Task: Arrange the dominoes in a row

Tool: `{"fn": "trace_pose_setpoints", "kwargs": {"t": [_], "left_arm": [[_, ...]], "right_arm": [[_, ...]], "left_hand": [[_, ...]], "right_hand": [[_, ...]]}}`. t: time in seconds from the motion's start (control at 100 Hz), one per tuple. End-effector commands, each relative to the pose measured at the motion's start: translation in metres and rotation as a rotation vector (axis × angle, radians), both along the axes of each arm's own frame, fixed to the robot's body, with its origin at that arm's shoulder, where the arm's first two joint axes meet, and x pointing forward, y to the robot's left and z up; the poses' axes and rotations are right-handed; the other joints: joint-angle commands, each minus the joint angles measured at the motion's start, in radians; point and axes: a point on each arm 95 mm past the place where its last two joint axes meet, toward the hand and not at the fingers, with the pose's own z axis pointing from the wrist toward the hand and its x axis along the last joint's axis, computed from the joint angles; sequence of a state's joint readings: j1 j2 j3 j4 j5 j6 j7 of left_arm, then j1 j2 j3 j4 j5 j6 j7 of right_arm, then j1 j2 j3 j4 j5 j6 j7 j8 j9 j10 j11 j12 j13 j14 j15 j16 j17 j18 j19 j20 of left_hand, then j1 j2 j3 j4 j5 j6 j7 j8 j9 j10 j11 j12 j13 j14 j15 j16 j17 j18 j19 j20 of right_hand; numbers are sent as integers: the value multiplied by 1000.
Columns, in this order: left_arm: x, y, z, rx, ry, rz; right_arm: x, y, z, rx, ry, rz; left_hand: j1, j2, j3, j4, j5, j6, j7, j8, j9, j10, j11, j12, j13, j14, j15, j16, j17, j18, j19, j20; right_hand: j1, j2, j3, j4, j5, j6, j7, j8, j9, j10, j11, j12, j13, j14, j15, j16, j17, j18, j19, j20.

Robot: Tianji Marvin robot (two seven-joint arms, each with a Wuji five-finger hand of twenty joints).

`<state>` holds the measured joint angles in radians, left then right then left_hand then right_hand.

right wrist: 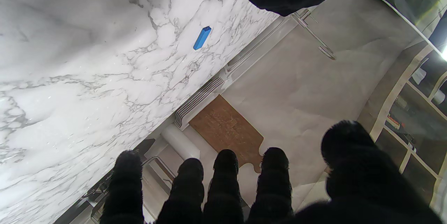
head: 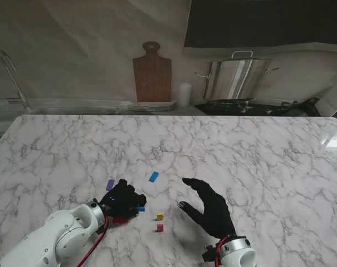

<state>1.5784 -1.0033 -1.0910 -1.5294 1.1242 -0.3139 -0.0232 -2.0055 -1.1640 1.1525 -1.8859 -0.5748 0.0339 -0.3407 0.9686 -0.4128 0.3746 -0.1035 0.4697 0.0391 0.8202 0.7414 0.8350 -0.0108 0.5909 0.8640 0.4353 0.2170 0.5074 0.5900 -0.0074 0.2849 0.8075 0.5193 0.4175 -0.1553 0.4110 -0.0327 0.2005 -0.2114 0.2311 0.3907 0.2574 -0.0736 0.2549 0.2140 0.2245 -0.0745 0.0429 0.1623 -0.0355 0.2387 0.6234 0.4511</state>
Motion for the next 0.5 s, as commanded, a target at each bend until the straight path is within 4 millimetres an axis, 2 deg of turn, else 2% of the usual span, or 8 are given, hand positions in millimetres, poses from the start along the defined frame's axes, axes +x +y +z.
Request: {"fn": "trace_pose_setpoints", "kwargs": {"t": [0.0, 0.05, 0.07, 0.1, 0.35, 0.49], "left_arm": [[-6, -2, -10, 13, 38, 8], [-6, -3, -10, 11, 38, 11], [-6, -3, -10, 11, 38, 12], [-7, -3, -10, 11, 37, 14], [-6, -9, -10, 21, 23, 13], [-6, -11, -10, 24, 14, 15]], "right_arm": [[-1, 0, 0, 0, 5, 1], [-1, 0, 0, 1, 5, 1], [-1, 0, 0, 1, 5, 0], [-1, 0, 0, 1, 5, 0], [-1, 0, 0, 2, 4, -1], [-1, 0, 0, 3, 4, -1]], "left_hand": [[5, 26, -33, 18, 29, -1, 20, -15, -16, 32, 1, -50, -19, 22, -3, 18, -28, 16, -20, 16], [5, 34, -44, 20, 43, -6, 23, -19, -25, 33, 7, -48, -22, 23, -2, 20, -33, 17, -25, 16], [22, 44, -86, 32, 44, -5, 28, -26, -35, 34, 24, -57, -26, 23, -2, 24, -34, 16, -34, 22], [27, 47, -97, 36, 46, -6, 32, -26, -38, 35, 30, -57, -27, 24, -2, 25, -35, 18, -37, 24], [56, 41, -85, 38, 56, -33, 66, 1, -46, 32, 32, -30, -35, 21, 5, 31, -40, 24, -43, 28], [84, 46, -70, 32, 74, -60, 125, 18, -6, 26, -22, 41, -30, 20, 21, 40, -37, 25, -45, 40]], "right_hand": [[28, 36, -23, 27, -28, -20, 11, 18, -31, -8, 10, 6, -9, -25, -19, -13, -4, -30, 9, 17], [29, 37, -23, 27, -27, -20, 11, 19, -31, -9, 10, 6, -9, -25, -19, -13, -4, -31, 9, 17], [29, 37, -23, 27, -27, -20, 12, 19, -32, -7, 10, 7, -9, -25, -19, -13, -4, -31, 9, 18], [29, 37, -23, 27, -27, -20, 12, 19, -32, -7, 10, 7, -9, -26, -19, -13, -3, -30, 9, 18], [31, 37, -25, 27, -27, -22, 16, 21, -33, -8, 11, 7, -9, -26, -19, -13, -4, -30, 8, 18], [32, 38, -27, 27, -28, -20, 17, 21, -33, -9, 11, 7, -10, -26, -19, -14, -3, -31, 8, 19]]}}
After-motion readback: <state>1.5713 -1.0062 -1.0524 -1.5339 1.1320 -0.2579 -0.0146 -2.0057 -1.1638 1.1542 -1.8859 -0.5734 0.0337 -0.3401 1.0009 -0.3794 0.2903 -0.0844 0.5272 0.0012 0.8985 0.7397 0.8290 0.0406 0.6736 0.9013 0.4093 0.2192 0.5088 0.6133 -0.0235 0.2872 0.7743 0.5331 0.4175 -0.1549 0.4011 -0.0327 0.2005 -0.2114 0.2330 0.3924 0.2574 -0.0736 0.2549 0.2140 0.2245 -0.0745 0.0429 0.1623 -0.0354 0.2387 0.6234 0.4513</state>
